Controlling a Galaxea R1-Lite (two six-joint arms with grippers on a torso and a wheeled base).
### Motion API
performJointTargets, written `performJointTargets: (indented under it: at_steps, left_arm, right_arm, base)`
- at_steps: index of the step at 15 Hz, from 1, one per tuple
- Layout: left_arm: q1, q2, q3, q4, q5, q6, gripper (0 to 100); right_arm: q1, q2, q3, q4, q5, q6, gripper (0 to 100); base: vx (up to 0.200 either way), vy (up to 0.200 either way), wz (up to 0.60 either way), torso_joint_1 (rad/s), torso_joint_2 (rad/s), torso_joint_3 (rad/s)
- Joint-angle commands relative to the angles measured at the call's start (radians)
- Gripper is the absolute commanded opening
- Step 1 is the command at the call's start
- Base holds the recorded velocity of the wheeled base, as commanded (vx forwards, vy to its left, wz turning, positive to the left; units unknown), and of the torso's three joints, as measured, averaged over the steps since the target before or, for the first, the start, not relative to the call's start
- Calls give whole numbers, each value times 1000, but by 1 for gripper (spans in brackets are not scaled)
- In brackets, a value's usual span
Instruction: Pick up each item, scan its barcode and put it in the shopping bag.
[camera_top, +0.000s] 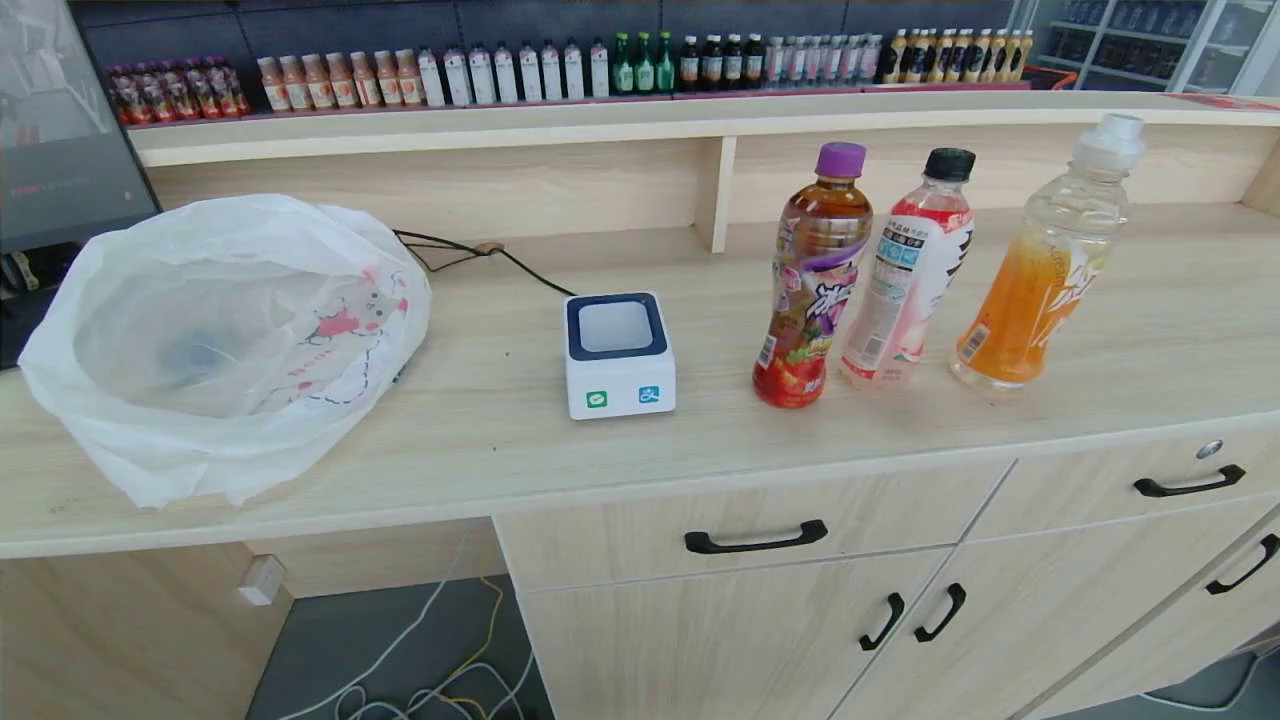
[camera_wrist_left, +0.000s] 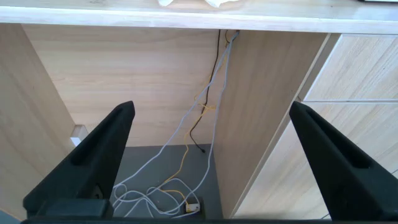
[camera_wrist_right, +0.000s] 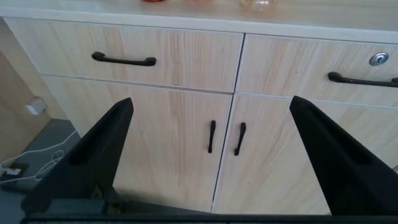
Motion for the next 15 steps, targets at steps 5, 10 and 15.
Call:
performJointTargets:
  at_steps: [5,10,15]
  left_arm:
    - [0,0,0,0,0,0,100]
    - [0,0,0,0,0,0,100]
    - [-2,0,0,0,0,0,100]
  right_arm:
    - [69,449,-87,-270,3,26,100]
    - [174,633,-170,-267,16,-3,100]
    - [202,850,-307,-280,12,-50,100]
  base:
    - [0,0,0,0,0,0]
    - [0,0,0,0,0,0]
    - [0,0,0,0,0,0]
